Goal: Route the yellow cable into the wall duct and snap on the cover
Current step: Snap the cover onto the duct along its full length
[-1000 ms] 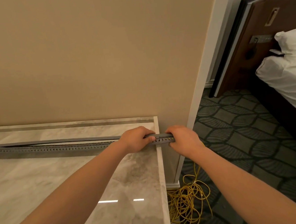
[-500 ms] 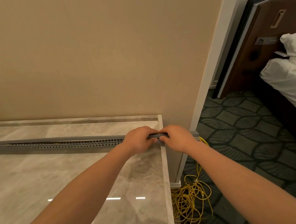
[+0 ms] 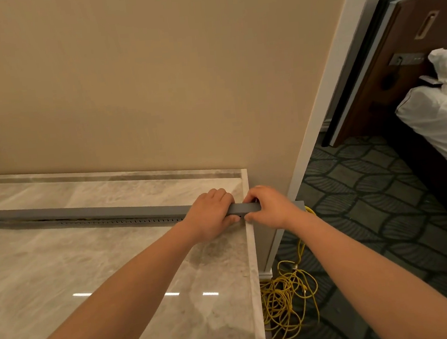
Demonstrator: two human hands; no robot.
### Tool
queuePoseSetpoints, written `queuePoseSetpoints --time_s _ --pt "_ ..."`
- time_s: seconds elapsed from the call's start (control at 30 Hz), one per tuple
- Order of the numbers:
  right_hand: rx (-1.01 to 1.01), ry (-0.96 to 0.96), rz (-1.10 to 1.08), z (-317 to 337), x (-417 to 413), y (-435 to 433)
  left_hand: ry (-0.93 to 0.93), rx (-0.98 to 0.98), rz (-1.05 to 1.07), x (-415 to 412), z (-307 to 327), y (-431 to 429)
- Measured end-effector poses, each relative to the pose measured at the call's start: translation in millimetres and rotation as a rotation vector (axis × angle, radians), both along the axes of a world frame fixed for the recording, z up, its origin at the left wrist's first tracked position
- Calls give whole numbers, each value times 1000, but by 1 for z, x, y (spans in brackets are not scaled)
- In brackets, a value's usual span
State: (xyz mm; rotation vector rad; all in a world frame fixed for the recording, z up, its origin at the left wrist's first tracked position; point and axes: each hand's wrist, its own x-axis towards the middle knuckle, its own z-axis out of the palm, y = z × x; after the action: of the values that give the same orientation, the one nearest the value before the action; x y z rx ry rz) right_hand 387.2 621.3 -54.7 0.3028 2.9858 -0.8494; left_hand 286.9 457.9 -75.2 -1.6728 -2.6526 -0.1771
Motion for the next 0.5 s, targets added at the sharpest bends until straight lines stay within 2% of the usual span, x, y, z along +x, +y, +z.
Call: queuePoseSetpoints --time_s 0.17,0.4,0.5 --pt "25 -23 63 3 -3 2 25 31 -20 -2 -3 0" --pt "-38 -91 69 5 -10 6 -56 85 -8 -1 -4 -1" --pt "77 -80 96 2 -7 0 -11 52 0 1 -3 -2"
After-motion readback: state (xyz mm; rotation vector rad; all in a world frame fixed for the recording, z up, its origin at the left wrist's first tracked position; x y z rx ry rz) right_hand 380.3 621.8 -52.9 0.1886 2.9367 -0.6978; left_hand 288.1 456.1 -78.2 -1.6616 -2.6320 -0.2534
